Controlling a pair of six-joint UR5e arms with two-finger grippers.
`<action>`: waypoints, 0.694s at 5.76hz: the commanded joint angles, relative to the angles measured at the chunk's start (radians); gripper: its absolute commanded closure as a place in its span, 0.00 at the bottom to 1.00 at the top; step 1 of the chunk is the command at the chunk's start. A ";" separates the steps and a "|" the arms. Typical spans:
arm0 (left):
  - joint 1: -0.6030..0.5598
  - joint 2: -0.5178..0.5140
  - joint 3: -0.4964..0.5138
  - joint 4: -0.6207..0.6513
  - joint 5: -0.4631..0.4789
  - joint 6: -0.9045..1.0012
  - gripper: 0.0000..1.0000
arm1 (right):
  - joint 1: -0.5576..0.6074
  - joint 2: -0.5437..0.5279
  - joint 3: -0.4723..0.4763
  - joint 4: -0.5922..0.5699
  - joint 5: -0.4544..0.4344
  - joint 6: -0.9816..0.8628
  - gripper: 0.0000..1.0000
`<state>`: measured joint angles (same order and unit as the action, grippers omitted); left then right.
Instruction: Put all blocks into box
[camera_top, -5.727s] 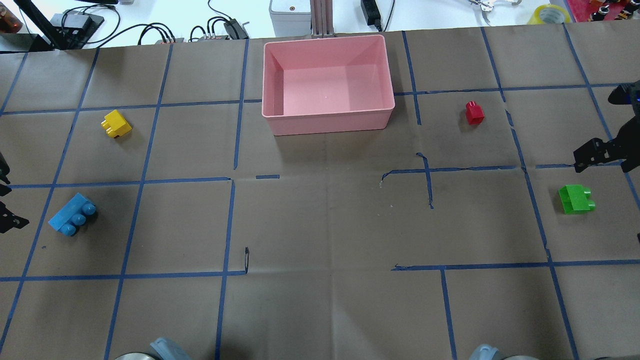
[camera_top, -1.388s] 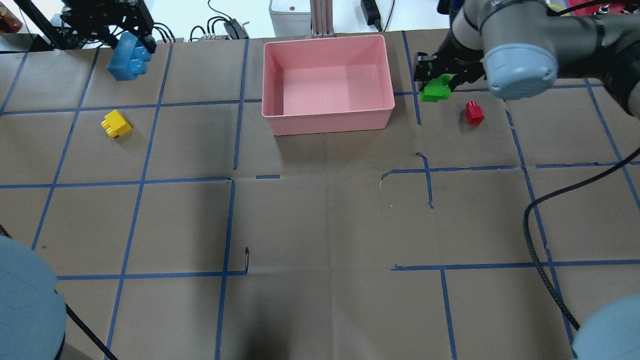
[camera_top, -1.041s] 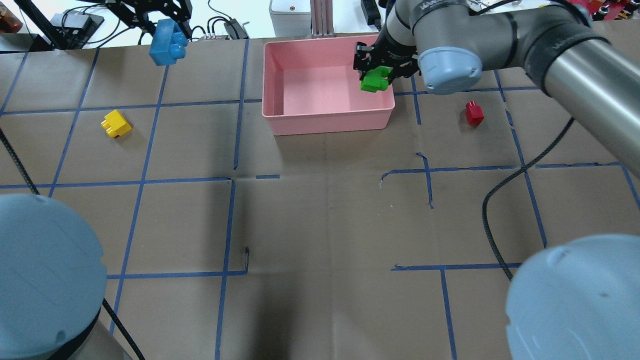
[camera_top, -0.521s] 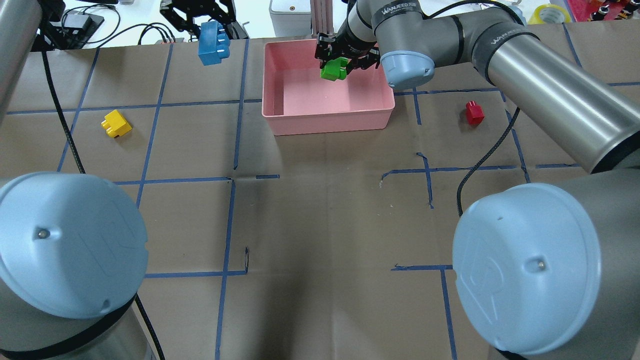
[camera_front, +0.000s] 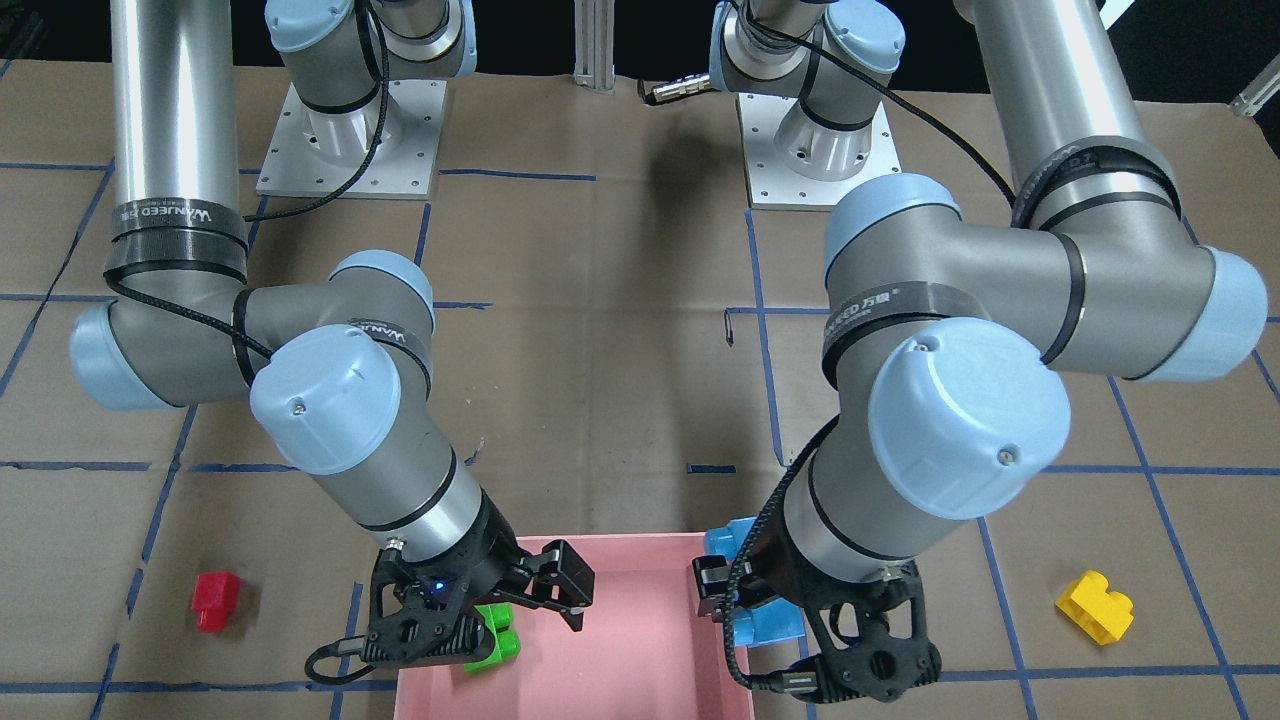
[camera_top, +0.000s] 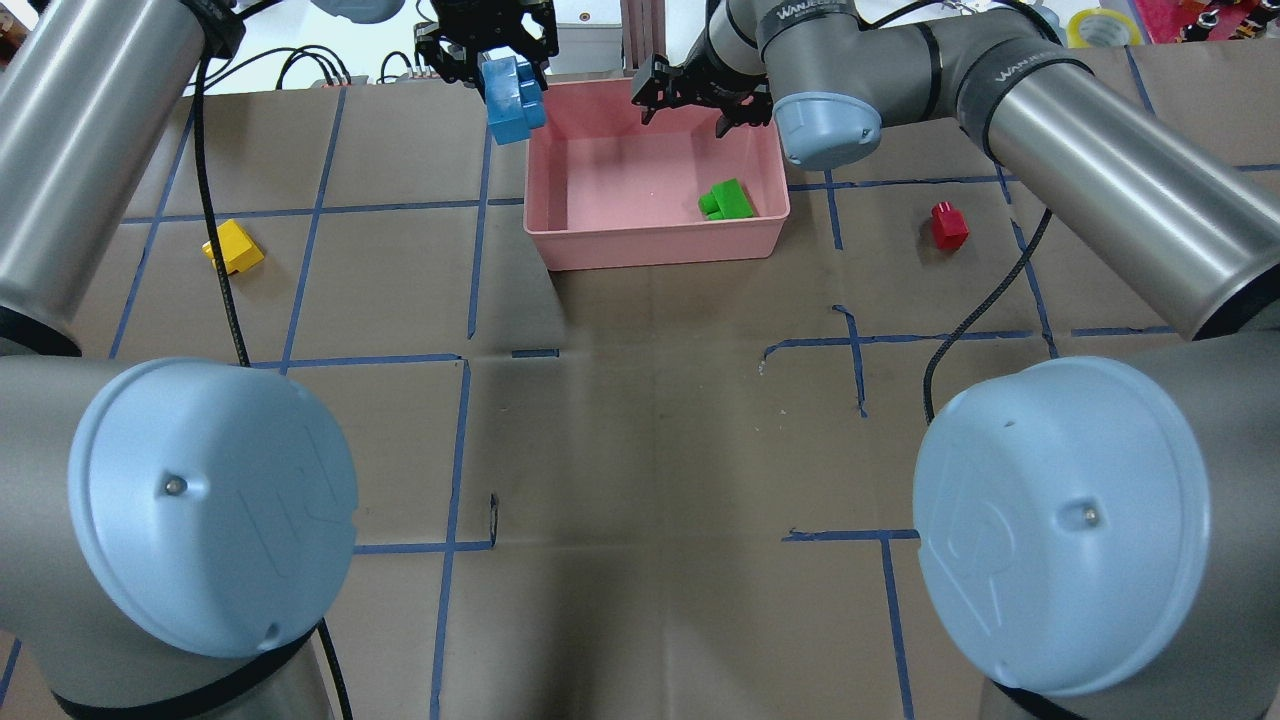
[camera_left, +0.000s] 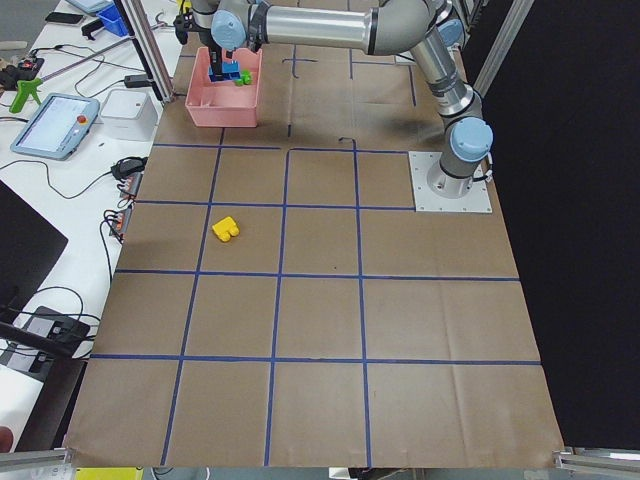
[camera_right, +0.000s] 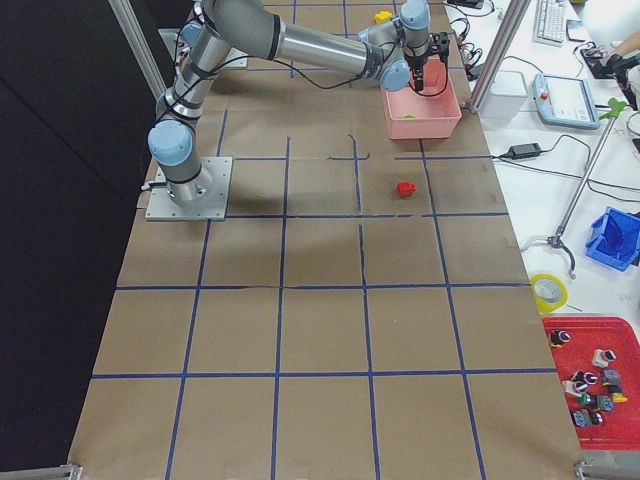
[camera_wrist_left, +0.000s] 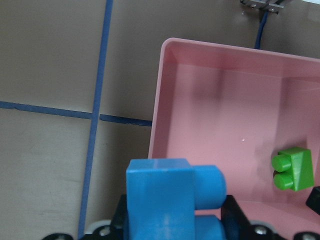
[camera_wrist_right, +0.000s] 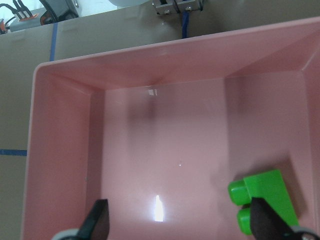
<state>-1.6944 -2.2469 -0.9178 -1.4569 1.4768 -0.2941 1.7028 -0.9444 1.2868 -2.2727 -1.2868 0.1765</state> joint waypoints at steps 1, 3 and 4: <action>-0.069 -0.026 -0.003 0.053 0.004 -0.119 0.81 | -0.113 -0.032 0.023 0.015 -0.018 -0.200 0.00; -0.108 -0.080 -0.013 0.099 0.025 -0.152 0.81 | -0.220 -0.042 0.028 0.077 -0.197 -0.349 0.00; -0.108 -0.121 -0.012 0.107 0.078 -0.139 0.81 | -0.241 -0.034 0.038 0.102 -0.292 -0.383 0.00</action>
<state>-1.7989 -2.3335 -0.9282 -1.3595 1.5151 -0.4395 1.4914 -0.9827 1.3174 -2.1984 -1.4886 -0.1594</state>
